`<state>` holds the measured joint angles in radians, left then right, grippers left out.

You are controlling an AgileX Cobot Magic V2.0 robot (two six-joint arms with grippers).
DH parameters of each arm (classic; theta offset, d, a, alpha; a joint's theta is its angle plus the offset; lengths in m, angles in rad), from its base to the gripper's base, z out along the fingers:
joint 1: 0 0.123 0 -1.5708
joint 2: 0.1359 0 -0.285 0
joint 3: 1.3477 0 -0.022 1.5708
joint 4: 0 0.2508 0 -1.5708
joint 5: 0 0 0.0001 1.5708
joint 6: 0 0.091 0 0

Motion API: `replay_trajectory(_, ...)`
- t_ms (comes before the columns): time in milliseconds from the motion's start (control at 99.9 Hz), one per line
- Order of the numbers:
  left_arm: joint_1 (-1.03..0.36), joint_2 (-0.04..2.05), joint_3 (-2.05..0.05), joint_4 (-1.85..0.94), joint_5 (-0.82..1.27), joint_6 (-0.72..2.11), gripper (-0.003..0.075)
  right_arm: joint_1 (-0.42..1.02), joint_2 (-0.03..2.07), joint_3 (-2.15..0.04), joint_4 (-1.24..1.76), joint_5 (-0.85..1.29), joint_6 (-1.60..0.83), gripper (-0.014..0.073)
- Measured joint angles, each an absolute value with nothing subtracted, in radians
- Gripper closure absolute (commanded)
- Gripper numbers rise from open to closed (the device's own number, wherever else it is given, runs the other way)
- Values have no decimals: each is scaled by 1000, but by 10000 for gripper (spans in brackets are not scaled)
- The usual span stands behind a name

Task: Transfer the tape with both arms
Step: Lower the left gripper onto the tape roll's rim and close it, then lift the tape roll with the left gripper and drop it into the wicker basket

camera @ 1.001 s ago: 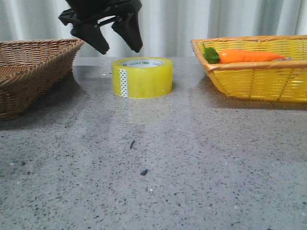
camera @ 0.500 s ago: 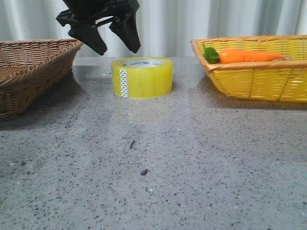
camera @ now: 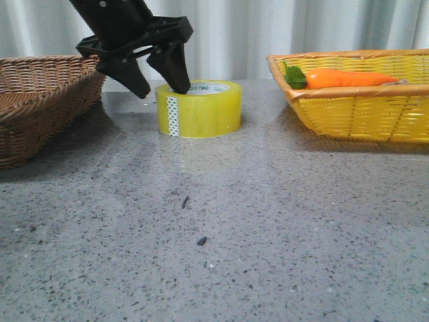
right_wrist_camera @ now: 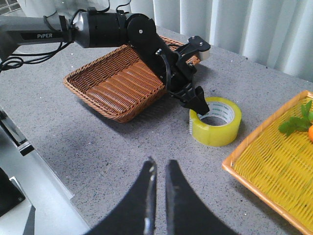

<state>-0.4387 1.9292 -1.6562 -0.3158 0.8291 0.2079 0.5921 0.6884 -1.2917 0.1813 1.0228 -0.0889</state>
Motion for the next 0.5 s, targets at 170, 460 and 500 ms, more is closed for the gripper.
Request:
replay_trajectory(170, -439, 1929, -1656, -350, 820, 202, 741, 592, 688, -1292, 181, 1023, -89, 635)
replay_trajectory(460, -439, 1921, -1784, -339, 898, 210, 741, 592, 688, -1292, 181, 1023, -89, 635)
replay_trajectory(500, -434, 1911, -1828, -339, 903, 210, 741, 592, 688, -1292, 181, 1023, -89, 635)
